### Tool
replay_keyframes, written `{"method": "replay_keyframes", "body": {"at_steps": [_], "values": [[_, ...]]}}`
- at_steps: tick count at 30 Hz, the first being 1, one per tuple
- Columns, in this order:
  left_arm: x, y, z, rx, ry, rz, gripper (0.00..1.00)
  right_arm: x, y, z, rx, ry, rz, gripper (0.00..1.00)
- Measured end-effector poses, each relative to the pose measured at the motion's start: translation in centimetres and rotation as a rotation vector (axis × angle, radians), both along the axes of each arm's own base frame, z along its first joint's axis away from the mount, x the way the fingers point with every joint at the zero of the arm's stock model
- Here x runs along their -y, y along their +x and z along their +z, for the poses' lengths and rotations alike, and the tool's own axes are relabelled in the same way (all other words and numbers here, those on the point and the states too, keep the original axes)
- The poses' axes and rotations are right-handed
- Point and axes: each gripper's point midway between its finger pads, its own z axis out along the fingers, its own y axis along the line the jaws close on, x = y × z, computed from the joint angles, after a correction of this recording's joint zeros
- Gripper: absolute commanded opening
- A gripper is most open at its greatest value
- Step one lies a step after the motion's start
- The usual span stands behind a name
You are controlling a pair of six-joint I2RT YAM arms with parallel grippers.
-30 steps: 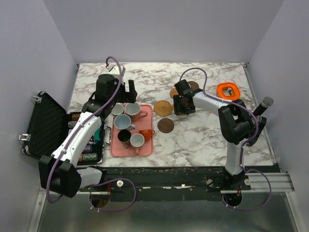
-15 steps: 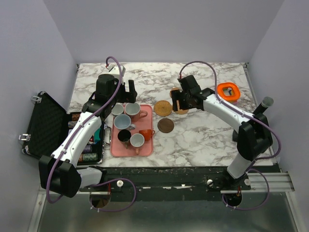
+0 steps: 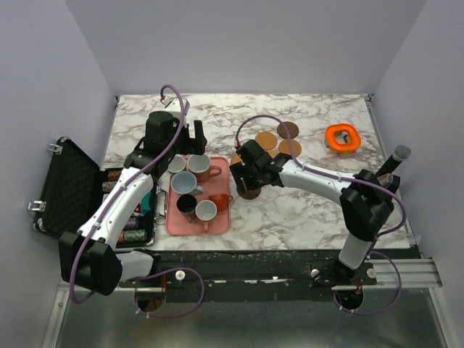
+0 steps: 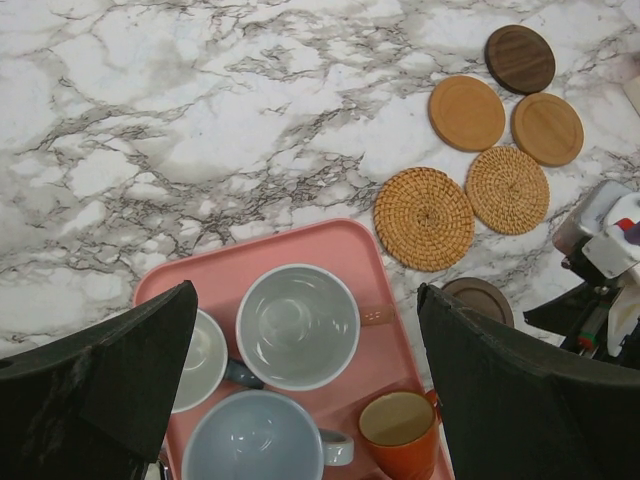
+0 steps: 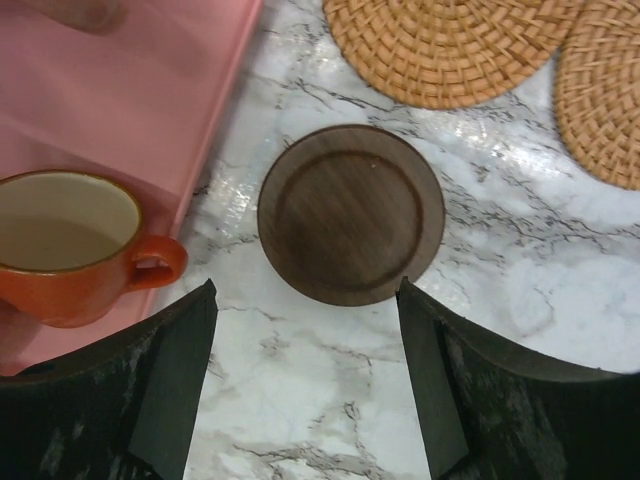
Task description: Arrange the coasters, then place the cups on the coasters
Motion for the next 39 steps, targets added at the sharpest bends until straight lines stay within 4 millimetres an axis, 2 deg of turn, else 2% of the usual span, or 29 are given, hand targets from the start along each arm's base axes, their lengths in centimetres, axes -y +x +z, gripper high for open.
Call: {"method": "replay_keyframes", "body": {"at_steps": [3,9,12,20,26,39], "values": [[0.2,0.0,-0.3,-0.007,0.002,-0.004,0.99,-0.8,-0.1,-0.7,0.008,-0.005,0.02,0.7],[0.2,0.0,-0.3,-0.008,0.003,-0.004,0.99,-0.9,-0.2,-3.9,-0.029,-0.07,0.042,0.7],[0.2,0.0,-0.3,-0.008,0.003,-0.004,0.99,-0.7,-0.2,-4.7,-0.034,-0.098,0.048,0.71],[0.2,0.0,-0.3,-0.008,0.003,-0.004,0.99,-0.7,0.0,-5.1,-0.003,-0.145,0.068,0.73],[0.2,0.1,-0.3,-0.008,0.003,-0.004,0.99,-0.4,0.5,-5.1,0.031,-0.176,0.031,0.71],[0.2,0.0,-0.3,-0.008,0.003,-0.004,0.99,1.3,2.5,-5.0,0.072,-0.186,-0.065,0.7]]}}
